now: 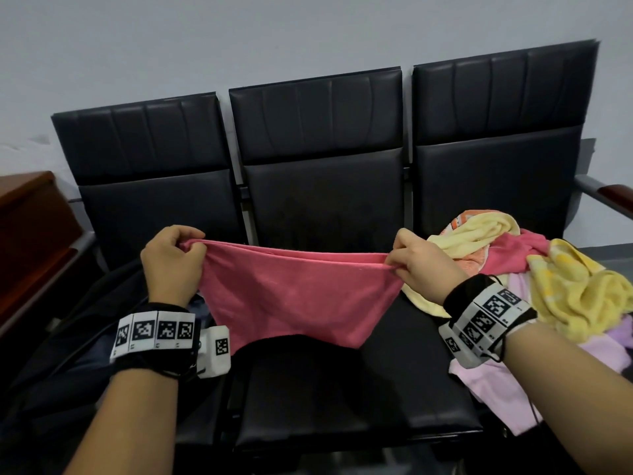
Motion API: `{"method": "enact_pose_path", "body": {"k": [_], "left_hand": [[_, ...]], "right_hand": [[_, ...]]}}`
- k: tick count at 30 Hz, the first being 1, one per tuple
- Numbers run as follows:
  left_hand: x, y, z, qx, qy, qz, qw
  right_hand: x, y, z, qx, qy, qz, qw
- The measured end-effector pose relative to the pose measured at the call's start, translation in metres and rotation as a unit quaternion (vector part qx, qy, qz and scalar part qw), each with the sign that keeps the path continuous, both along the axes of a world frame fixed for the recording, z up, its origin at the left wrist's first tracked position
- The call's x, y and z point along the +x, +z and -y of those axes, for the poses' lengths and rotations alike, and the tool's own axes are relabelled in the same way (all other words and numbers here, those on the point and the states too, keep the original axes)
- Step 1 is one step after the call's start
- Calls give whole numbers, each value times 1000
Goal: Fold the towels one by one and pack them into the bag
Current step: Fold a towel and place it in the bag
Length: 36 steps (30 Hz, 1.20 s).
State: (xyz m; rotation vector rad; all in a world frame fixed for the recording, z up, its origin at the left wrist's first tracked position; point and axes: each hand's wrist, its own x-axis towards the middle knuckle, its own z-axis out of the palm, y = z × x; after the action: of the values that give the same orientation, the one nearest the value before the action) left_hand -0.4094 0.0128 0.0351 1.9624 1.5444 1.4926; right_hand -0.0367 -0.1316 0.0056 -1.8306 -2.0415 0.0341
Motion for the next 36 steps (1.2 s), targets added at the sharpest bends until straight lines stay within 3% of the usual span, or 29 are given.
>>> {"method": "enact_pose_path", "body": {"k": [5, 9, 14, 21, 30, 36], "left_hand": [[0, 1, 0, 1, 0, -9, 1000], [-1, 0, 0, -7, 0, -16, 1000], [-3, -1, 0, -23, 1, -9, 1000], [-1, 4, 9, -20, -6, 6, 1000], [-1, 23, 20, 41, -4, 22, 999], [2, 19, 14, 14, -5, 25, 1000]], "right_hand": [[3, 2, -1, 2, 21, -22, 1000], [7, 5, 1, 92, -32, -108, 989], [11, 9, 1, 114, -51, -186, 975], [17, 22, 3, 172, -80, -351, 917], [14, 49, 23, 243, -78, -371, 893], [23, 50, 6, 220, -113, -371, 895]]}}
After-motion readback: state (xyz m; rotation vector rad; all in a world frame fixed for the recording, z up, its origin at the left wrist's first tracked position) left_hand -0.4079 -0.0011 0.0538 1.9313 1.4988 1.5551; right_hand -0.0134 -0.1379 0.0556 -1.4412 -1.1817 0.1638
